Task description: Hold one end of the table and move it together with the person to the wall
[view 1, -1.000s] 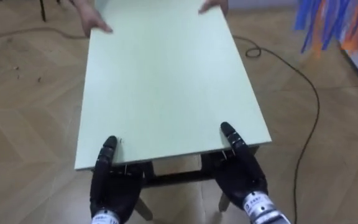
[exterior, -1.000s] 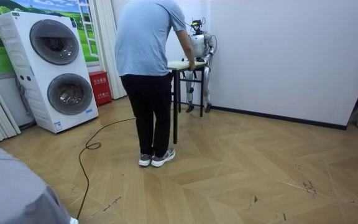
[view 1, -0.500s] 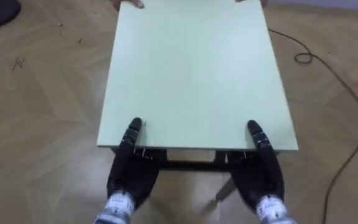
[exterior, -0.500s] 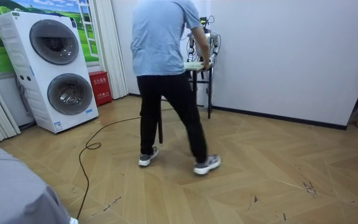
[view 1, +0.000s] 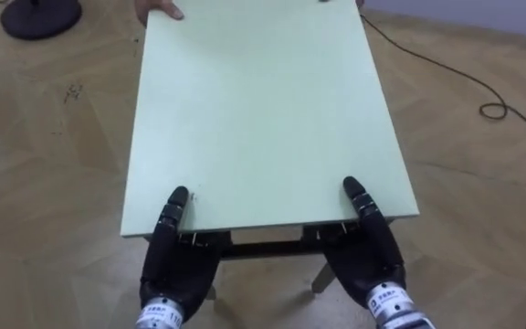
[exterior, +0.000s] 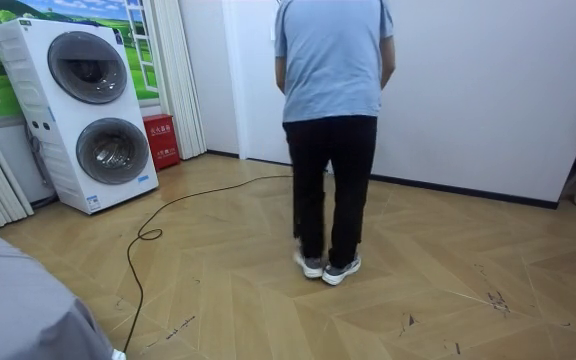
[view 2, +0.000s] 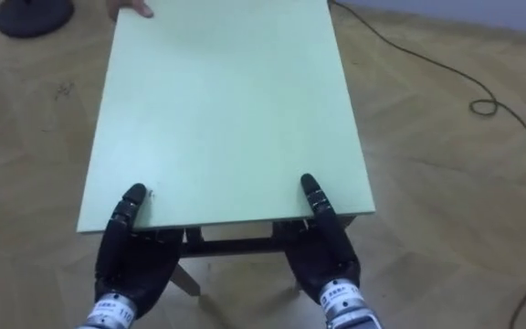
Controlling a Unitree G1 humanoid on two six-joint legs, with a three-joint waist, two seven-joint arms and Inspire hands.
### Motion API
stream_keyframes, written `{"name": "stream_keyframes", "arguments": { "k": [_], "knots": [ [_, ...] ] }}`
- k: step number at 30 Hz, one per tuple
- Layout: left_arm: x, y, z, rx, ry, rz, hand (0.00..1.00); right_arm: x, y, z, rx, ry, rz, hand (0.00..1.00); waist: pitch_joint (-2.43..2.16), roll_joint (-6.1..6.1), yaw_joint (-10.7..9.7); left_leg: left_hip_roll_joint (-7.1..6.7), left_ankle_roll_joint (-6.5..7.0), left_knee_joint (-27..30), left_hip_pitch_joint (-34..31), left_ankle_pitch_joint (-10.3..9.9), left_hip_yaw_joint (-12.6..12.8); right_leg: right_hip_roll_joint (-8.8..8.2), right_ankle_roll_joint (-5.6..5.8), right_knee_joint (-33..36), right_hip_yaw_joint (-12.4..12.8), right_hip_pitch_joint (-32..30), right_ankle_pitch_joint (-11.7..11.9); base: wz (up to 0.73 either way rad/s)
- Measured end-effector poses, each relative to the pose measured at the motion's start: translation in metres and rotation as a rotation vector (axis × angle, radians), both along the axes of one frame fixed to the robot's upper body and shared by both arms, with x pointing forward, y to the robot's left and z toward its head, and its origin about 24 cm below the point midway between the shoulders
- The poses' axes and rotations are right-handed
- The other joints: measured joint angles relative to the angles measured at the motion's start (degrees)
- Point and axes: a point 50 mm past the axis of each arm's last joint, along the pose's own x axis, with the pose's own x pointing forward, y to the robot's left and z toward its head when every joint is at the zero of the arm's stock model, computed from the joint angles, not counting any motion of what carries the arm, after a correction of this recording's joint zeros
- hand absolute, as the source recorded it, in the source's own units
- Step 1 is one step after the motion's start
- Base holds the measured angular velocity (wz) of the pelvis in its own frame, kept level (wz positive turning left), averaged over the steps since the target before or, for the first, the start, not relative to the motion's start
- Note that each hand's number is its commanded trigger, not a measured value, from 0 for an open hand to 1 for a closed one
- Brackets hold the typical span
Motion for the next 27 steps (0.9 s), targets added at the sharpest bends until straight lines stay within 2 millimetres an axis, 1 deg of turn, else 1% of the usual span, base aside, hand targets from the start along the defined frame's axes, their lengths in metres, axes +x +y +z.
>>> {"name": "stream_keyframes", "arguments": {
  "k": [4,7,11,13,15,20,21,22,23,24,25,26,27],
  "knots": [
    [0.000,0.000,0.000,0.000,0.000,0.002,1.00,0.000,0.001,0.000,0.000,-0.002,0.001,1.00,-0.01,0.00,2.0,-0.07,0.13,-0.4,0.0,0.0,-0.1,-0.13,-0.01,-0.2,-0.7,0.2,0.0,0.09],
    [-0.001,0.001,-0.001,0.001,0.004,0.008,1.00,0.000,0.002,0.000,-0.002,-0.001,0.003,1.00,-0.08,0.22,2.8,0.05,0.29,-0.7,-0.2,0.0,-0.4,-0.22,-0.05,-0.1,-1.6,0.2,0.0,0.11],
    [-0.003,-0.001,-0.002,-0.010,0.010,0.011,1.00,0.000,0.002,0.000,-0.002,-0.001,0.004,1.00,-0.12,0.65,4.0,0.07,0.31,-0.7,-0.6,0.0,-0.9,-0.28,-0.05,0.3,-1.9,0.2,0.0,0.08],
    [-0.007,-0.001,-0.003,-0.014,0.019,0.022,1.00,-0.001,0.004,-0.001,-0.006,-0.001,0.009,1.00,-0.13,0.64,4.1,0.14,0.35,-0.7,-0.7,0.1,-1.9,-0.30,-0.03,0.7,-2.5,0.2,0.0,0.14],
    [-0.009,0.000,-0.005,-0.022,0.026,0.032,1.00,-0.002,0.005,-0.001,-0.011,-0.002,0.014,1.00,-0.15,0.60,4.1,0.15,0.41,-0.5,-1.0,0.1,-2.3,-0.40,0.02,0.7,-2.9,0.2,0.0,0.16],
    [-0.012,0.001,-0.006,-0.025,0.030,0.044,1.00,-0.003,0.008,-0.001,-0.012,-0.001,0.018,1.00,-0.21,0.68,4.1,0.08,0.67,0.6,-2.0,0.3,-4.1,-1.12,0.57,0.8,-3.7,0.4,-0.4,0.30],
    [-0.011,0.001,-0.005,-0.026,0.028,0.044,1.00,-0.003,0.008,-0.001,-0.013,-0.003,0.016,1.00,-0.30,0.77,3.9,0.07,0.67,1.2,-2.5,0.3,-4.2,-1.45,0.61,0.8,-4.9,0.5,-0.5,0.52],
    [-0.011,0.000,-0.005,-0.026,0.026,0.044,1.00,-0.003,0.006,-0.001,-0.017,-0.006,0.014,1.00,-0.32,0.80,3.4,0.02,0.66,1.9,-3.3,0.3,-4.3,-2.00,0.91,0.9,-6.2,0.9,-1.0,0.62],
    [-0.011,0.000,-0.005,-0.024,0.025,0.042,1.00,-0.004,0.005,-0.002,-0.021,-0.007,0.014,1.00,-0.32,0.78,2.9,-0.06,0.66,2.2,-3.6,0.3,-4.3,-2.31,0.96,0.9,-7.0,1.2,-1.5,0.85],
    [-0.011,0.001,-0.005,-0.020,0.027,0.037,1.00,-0.005,0.004,-0.002,-0.025,-0.004,0.014,1.00,-0.40,0.74,1.5,-0.09,0.66,2.3,-3.5,0.3,-3.8,-3.04,1.21,1.2,-9.2,2.0,-2.4,0.94],
    [-0.011,0.001,-0.005,-0.020,0.028,0.031,1.00,-0.006,0.003,-0.003,-0.024,-0.001,0.013,1.00,-0.42,0.72,0.4,-0.02,0.66,2.4,-3.6,0.3,-3.1,-3.65,1.29,2.0,-10.6,2.5,-3.3,0.91],
    [-0.011,0.000,-0.005,-0.020,0.028,0.029,1.00,-0.005,0.003,-0.003,-0.024,-0.001,0.012,1.00,-0.42,0.74,-0.1,-0.01,0.66,2.5,-3.6,0.3,-2.9,-3.91,1.46,2.2,-11.2,2.7,-3.7,0.76],
    [-0.011,-0.001,-0.006,-0.024,0.029,0.024,1.00,-0.005,0.001,-0.003,-0.025,-0.001,0.008,1.00,-0.42,0.78,-0.8,0.03,0.66,2.5,-3.5,0.3,-2.2,-4.45,1.65,2.8,-11.9,3.2,-4.5,0.57]
  ]
}}
